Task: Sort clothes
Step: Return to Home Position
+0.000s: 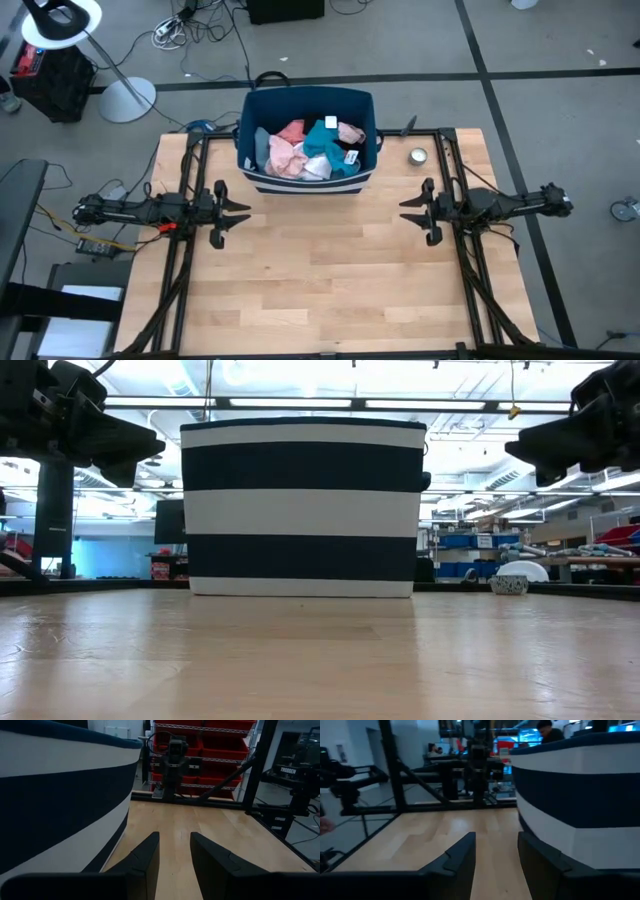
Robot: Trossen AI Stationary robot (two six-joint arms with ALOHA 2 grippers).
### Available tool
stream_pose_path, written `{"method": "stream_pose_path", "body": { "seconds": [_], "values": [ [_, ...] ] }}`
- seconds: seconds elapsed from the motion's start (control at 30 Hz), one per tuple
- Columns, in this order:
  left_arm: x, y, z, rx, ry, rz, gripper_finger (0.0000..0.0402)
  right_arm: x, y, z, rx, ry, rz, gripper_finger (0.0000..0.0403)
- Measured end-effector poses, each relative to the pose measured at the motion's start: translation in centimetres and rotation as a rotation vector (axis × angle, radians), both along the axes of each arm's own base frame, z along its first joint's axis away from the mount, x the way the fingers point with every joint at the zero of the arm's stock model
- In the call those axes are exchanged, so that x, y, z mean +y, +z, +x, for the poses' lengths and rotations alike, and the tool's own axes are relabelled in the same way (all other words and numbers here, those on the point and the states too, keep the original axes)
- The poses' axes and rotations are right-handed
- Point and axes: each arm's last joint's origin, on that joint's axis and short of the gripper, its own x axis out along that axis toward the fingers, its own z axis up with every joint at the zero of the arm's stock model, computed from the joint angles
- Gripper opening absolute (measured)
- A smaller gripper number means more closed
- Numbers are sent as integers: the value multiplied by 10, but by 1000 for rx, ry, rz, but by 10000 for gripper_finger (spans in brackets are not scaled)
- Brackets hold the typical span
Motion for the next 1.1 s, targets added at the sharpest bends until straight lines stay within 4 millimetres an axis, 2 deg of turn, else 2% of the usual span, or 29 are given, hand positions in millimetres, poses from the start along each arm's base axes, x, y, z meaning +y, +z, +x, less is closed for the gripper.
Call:
{"method": "stream_pose_path", "body": {
  "seconds": [0.3,0.7,1.1],
  "values": [
    [0,0,0,0,0,0,115,-4,-2,2,31,-56,-27,148],
    [0,0,0,0,-1,0,115,-12,-11,9,137,-228,-35,148],
    [0,0,0,0,-4,0,115,-14,-22,15,265,-252,-54,148]
  ]
}}
